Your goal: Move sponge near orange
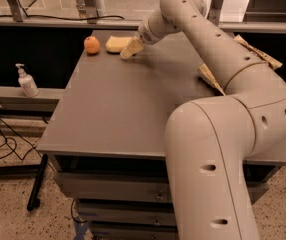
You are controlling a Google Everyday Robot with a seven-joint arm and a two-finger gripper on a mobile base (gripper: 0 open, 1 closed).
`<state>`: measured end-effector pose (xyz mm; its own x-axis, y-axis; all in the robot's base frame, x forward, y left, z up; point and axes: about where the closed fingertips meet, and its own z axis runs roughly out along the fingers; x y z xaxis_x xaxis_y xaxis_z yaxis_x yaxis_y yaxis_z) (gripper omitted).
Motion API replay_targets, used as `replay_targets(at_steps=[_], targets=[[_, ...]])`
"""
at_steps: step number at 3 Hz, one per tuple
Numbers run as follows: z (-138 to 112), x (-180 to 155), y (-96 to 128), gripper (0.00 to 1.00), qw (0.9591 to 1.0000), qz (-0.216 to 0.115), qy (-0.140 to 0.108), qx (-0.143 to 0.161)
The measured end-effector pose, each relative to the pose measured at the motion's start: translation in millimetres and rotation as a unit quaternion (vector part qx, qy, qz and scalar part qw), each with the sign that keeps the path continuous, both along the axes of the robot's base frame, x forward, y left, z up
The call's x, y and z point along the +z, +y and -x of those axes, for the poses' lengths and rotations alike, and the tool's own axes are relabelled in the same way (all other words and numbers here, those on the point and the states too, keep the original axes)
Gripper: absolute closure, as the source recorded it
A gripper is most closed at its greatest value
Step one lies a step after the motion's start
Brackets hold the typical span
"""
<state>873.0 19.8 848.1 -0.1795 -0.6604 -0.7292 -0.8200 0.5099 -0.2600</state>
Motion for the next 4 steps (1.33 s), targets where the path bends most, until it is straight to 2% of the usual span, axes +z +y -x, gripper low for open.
replay_targets(at_steps=[2,3,4], targets=[[7.4,-0.8,2.9,0.00,0.9998,-0.006,0.014,0.015],[23.8,15.3,-9.6,0.00,0.9983,-0.048,0.018,0.028],[52.1,61.5,-57.6,0.00,0.9958,-0.088,-0.020,0.014]])
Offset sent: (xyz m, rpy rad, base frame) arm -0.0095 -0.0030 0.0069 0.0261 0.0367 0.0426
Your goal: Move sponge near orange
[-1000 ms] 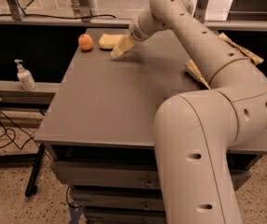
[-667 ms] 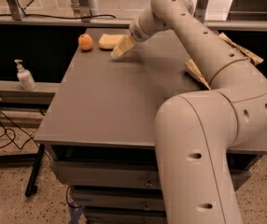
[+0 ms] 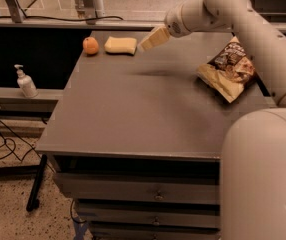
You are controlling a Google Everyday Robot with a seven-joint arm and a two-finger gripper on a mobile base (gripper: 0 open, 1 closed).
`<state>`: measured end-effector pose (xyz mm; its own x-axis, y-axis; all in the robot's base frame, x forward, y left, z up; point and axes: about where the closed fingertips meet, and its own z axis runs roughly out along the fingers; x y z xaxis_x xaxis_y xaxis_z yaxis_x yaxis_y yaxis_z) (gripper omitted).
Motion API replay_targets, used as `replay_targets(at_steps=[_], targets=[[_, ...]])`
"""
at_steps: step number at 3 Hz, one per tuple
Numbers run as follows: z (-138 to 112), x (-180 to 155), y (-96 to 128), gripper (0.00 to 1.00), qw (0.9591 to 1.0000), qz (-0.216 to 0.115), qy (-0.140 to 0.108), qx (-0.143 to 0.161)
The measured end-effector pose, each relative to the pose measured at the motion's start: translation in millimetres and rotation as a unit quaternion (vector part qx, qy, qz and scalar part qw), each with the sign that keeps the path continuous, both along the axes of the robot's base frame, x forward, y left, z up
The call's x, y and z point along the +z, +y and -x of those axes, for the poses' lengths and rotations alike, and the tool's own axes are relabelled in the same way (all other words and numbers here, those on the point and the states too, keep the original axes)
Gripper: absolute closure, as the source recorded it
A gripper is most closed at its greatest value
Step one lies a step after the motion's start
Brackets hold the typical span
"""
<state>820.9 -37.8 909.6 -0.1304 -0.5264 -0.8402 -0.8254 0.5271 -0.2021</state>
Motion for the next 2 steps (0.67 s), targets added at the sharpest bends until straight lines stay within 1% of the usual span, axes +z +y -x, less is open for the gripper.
replay_targets(at_steps=[1,2], targets=[[57.4,64.0,-47.7,0.00,0.9972,-0.036,-0.061,-0.024],[116.4,101.7,-83.2,0.00,0.9922,-0.050,-0.108,-0.037]])
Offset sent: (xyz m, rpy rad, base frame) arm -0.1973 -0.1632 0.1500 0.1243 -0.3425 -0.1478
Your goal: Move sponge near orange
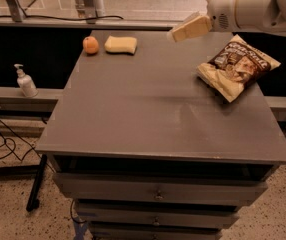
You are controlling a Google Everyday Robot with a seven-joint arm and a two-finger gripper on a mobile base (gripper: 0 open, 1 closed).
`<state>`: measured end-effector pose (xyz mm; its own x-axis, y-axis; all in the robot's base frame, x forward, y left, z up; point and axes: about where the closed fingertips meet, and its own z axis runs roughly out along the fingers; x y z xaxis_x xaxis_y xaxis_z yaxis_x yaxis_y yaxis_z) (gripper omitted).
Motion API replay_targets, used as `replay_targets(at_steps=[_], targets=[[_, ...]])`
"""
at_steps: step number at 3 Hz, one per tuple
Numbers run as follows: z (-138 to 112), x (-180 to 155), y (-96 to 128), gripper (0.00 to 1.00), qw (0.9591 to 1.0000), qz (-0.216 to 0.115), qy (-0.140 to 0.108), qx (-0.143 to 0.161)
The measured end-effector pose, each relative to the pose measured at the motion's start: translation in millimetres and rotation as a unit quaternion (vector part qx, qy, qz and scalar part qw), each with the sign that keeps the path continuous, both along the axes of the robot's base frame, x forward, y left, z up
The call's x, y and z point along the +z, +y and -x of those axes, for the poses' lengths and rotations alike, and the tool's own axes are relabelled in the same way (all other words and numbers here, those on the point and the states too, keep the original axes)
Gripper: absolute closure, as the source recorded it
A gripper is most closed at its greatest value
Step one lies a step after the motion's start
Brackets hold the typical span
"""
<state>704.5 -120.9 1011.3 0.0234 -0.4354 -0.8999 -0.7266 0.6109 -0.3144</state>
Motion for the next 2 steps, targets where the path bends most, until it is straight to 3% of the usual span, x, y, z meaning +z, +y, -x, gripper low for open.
replay_targets(at_steps=[1,2], targets=[[14.0,0.8,-40.2,0.00,0.9997,0.001,-0.004,-0.026],[14.0,0.7,-40.1,0.00,0.9997,0.001,-0.004,-0.026]])
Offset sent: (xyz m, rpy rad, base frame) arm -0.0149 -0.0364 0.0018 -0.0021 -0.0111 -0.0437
